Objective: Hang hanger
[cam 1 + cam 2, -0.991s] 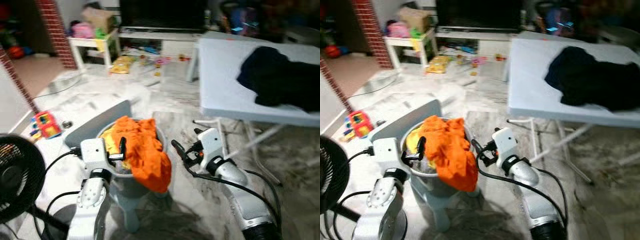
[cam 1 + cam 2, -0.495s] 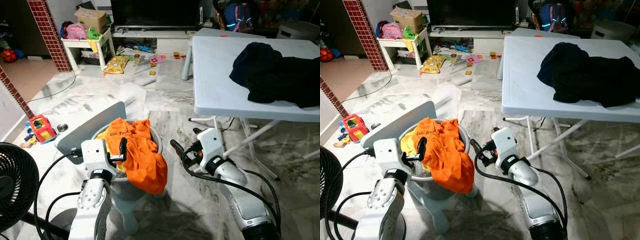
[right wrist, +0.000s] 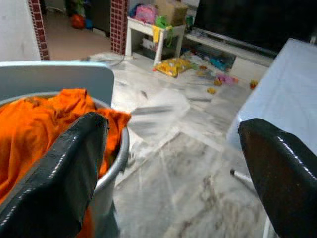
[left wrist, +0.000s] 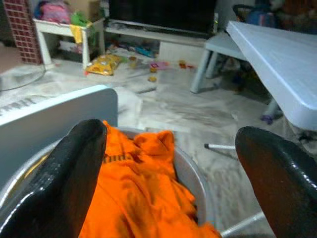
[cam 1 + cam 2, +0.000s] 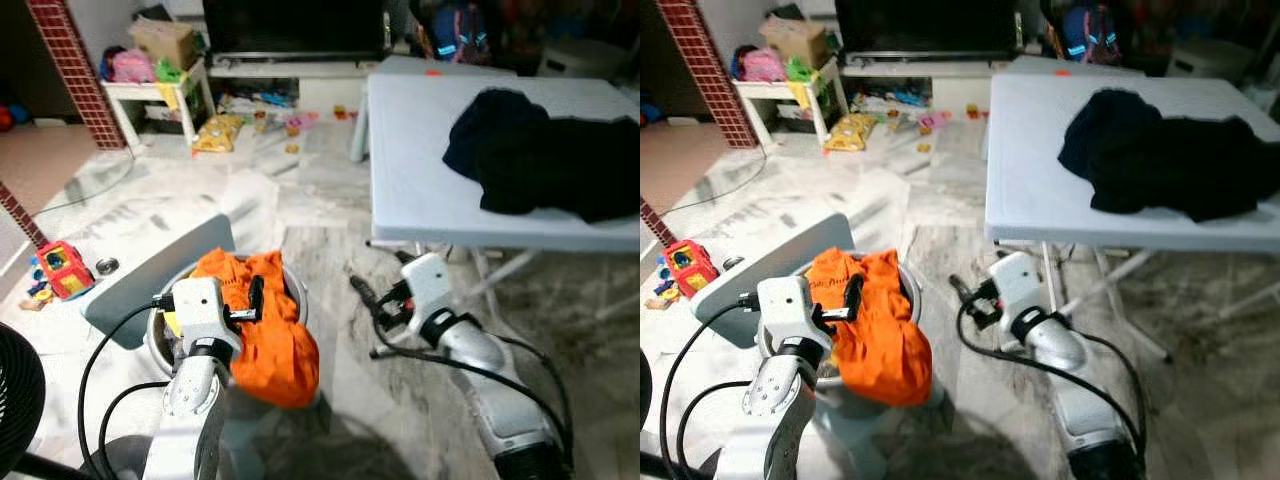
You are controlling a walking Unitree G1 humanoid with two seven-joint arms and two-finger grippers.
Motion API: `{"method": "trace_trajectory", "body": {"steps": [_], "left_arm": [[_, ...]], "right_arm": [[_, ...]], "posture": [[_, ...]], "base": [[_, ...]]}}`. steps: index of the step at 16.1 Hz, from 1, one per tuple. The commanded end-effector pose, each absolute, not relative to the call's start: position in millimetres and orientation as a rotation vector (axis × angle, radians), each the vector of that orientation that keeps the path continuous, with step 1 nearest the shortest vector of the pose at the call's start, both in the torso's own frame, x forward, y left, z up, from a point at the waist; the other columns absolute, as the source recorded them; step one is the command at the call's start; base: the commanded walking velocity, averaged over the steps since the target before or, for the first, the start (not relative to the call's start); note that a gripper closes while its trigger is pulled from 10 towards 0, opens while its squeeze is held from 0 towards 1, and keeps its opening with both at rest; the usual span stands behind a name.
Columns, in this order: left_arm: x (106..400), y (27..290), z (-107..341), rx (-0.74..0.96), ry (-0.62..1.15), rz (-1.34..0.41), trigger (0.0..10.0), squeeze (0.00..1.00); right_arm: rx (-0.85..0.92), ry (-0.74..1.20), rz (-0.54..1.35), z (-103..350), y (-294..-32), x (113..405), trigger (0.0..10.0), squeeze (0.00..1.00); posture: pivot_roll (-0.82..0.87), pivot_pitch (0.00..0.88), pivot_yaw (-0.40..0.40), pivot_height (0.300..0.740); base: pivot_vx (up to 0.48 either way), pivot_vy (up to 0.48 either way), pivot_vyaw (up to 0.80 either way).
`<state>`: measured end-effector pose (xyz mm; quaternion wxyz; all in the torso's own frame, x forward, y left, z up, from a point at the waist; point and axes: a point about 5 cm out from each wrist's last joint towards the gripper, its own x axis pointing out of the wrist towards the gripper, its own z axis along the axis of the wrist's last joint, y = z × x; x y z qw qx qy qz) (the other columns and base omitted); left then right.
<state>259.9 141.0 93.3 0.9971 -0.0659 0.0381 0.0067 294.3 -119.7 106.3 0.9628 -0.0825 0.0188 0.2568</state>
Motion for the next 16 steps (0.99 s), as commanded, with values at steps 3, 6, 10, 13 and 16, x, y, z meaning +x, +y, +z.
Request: {"method": "trace_trajectory", "body": {"steps": [3,6,10,13,16], "left_arm": [[258.8,144.5,91.4,-0.137,0.081,0.036,10.0,0.00],[258.5,143.3,90.6,-0.138,0.082,0.035,10.0,0.00],[258.6,142.8,89.7,-0.139,0.083,0.036,10.0,0.00],[258.6,142.0,89.3,-0.140,0.084,0.036,10.0,0.00],[258.6,142.8,88.6,-0.141,0.090,0.045,10.0,0.00]], "right_arm": [[-0.168,0.007,0.551,112.6,-109.3,294.7,10.0,0.00],[-0.178,0.002,0.562,113.8,-107.5,294.2,10.0,0.00],[-0.183,0.001,0.568,113.7,-106.9,293.3,10.0,0.00],[-0.187,0.002,0.574,113.7,-107.1,292.7,10.0,0.00],[-0.187,0.003,0.576,113.4,-106.6,292.6,10.0,0.00]], "posture": [[-0.04,0.000,-0.016,0.740],[-0.04,0.000,-0.017,0.740],[-0.04,0.000,-0.018,0.740],[-0.04,0.000,-0.019,0.740],[-0.04,0.000,-0.019,0.740]], "base": [[0.295,0.000,0.00],[0.292,0.000,0.00],[0.291,0.000,0.00],[0.290,0.000,0.58],[0.167,0.000,0.52]]}}
